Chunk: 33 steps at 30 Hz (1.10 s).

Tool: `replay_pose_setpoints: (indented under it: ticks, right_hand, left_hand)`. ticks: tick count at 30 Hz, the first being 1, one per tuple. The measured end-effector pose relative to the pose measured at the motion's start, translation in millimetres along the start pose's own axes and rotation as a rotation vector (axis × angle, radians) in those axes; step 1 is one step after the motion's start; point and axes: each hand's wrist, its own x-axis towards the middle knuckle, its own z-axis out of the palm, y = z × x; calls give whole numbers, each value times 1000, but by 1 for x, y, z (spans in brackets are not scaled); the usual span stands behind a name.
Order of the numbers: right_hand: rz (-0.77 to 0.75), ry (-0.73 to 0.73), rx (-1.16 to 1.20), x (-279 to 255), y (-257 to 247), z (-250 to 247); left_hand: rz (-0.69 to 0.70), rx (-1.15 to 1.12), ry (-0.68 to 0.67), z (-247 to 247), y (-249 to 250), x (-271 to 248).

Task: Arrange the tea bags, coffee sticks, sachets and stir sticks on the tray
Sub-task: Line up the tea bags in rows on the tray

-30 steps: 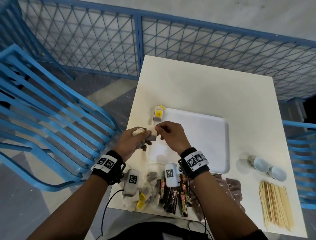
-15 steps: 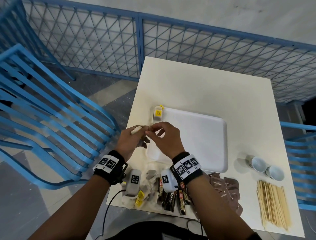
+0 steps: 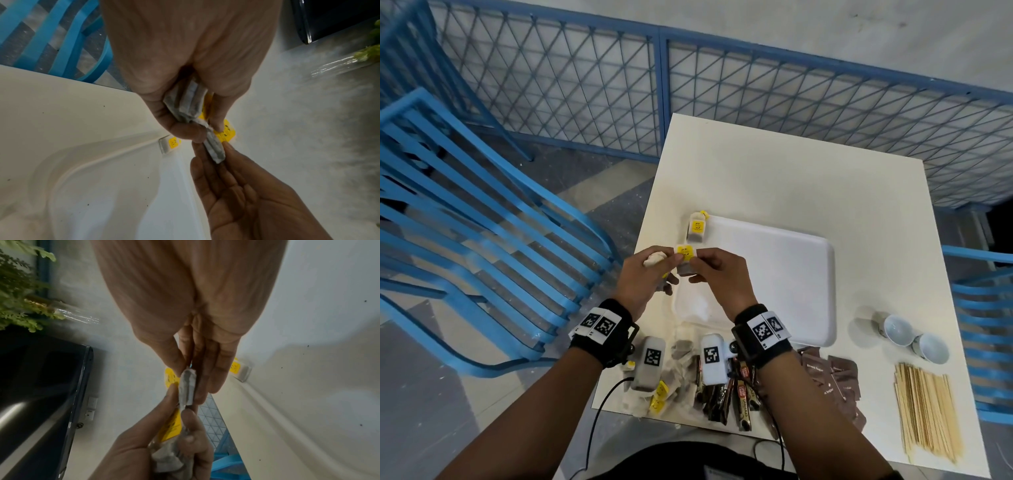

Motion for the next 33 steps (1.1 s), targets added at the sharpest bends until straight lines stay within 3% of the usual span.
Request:
replay_pose_setpoints:
  ticks: [9, 22, 24, 28, 33]
  right_hand:
    - [-80, 21, -364, 11, 0, -5]
    - [14, 58, -163, 17, -4, -7]
    - [51, 34, -231, 17, -6, -8]
    - [30, -177, -500, 15, -7, -14]
    - [-7, -132, -438, 20, -8, -15]
  left_hand:
    - [28, 117, 1, 0, -2, 0]
    - [77, 209, -51, -3, -1, -3]
    - [82, 212, -54, -3, -1, -3]
    - [113, 270, -60, -5, 1, -4]
    - [119, 305, -80, -7, -1, -3]
